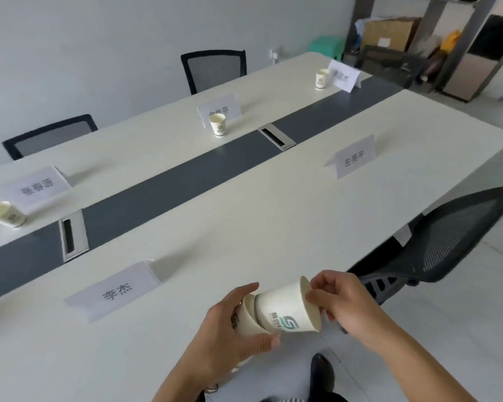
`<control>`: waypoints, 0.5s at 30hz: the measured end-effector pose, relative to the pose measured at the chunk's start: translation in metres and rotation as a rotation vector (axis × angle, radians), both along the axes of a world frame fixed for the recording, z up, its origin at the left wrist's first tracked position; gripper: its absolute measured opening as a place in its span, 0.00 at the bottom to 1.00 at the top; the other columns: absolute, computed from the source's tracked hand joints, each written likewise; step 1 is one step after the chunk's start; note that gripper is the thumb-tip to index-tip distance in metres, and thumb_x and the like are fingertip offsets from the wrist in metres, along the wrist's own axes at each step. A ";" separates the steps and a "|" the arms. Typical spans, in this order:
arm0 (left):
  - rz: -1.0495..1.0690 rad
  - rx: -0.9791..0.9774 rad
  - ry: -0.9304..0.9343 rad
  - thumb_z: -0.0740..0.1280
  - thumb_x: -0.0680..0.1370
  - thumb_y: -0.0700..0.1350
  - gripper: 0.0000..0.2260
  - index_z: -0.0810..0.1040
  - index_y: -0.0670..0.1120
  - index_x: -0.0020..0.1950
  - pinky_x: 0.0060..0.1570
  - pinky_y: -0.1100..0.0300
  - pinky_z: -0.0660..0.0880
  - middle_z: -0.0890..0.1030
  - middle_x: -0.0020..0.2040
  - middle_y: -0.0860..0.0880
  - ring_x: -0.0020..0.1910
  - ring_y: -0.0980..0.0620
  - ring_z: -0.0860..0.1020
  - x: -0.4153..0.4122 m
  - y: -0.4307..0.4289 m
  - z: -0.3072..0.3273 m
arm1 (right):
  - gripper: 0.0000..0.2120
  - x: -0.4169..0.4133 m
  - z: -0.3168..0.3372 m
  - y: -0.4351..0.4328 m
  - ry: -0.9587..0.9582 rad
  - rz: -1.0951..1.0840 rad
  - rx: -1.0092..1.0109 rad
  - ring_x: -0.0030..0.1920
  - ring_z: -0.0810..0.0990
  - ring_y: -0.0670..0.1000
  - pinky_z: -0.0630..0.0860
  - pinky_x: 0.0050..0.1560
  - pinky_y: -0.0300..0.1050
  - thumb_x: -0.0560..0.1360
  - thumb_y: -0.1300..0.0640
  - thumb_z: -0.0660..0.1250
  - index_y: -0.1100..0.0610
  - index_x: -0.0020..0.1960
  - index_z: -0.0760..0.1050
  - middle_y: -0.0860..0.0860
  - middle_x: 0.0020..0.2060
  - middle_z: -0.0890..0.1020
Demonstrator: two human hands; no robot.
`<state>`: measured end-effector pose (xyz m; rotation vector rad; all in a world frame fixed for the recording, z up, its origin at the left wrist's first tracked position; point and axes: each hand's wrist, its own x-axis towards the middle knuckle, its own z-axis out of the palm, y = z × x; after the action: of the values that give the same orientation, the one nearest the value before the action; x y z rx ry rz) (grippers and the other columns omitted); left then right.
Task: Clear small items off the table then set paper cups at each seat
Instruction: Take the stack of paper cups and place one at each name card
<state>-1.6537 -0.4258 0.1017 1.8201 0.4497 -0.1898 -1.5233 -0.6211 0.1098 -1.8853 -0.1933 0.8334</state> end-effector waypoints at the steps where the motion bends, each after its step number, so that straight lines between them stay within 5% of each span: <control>1: 0.067 0.024 0.011 0.80 0.57 0.57 0.40 0.71 0.58 0.67 0.54 0.60 0.79 0.81 0.53 0.53 0.50 0.57 0.81 0.004 0.002 0.000 | 0.08 0.018 0.000 0.001 -0.004 0.004 0.000 0.24 0.72 0.45 0.66 0.26 0.37 0.74 0.67 0.67 0.61 0.37 0.77 0.50 0.26 0.78; 6: 0.398 0.098 0.055 0.76 0.58 0.65 0.35 0.70 0.65 0.63 0.55 0.55 0.78 0.78 0.55 0.54 0.54 0.54 0.78 0.003 0.010 -0.004 | 0.07 0.095 -0.006 0.023 -0.091 0.060 0.019 0.29 0.76 0.48 0.69 0.31 0.45 0.74 0.64 0.68 0.62 0.37 0.76 0.53 0.28 0.80; 11: 0.684 0.059 0.108 0.74 0.59 0.63 0.32 0.70 0.65 0.62 0.39 0.66 0.77 0.78 0.53 0.54 0.49 0.55 0.79 -0.024 0.011 -0.005 | 0.08 0.131 -0.023 0.089 -0.146 0.279 -0.042 0.31 0.78 0.48 0.72 0.34 0.48 0.73 0.62 0.68 0.65 0.38 0.75 0.55 0.30 0.81; 15: 0.848 0.016 0.111 0.75 0.58 0.63 0.32 0.71 0.64 0.61 0.36 0.61 0.78 0.78 0.50 0.48 0.42 0.49 0.80 -0.042 0.029 -0.011 | 0.11 0.136 -0.042 0.165 -0.150 0.430 -0.073 0.36 0.83 0.52 0.73 0.34 0.48 0.75 0.61 0.65 0.69 0.39 0.73 0.65 0.36 0.80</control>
<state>-1.6957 -0.3972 0.0911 1.4943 1.2511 0.3006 -1.3878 -0.4556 0.0683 -2.0076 -0.6879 0.9931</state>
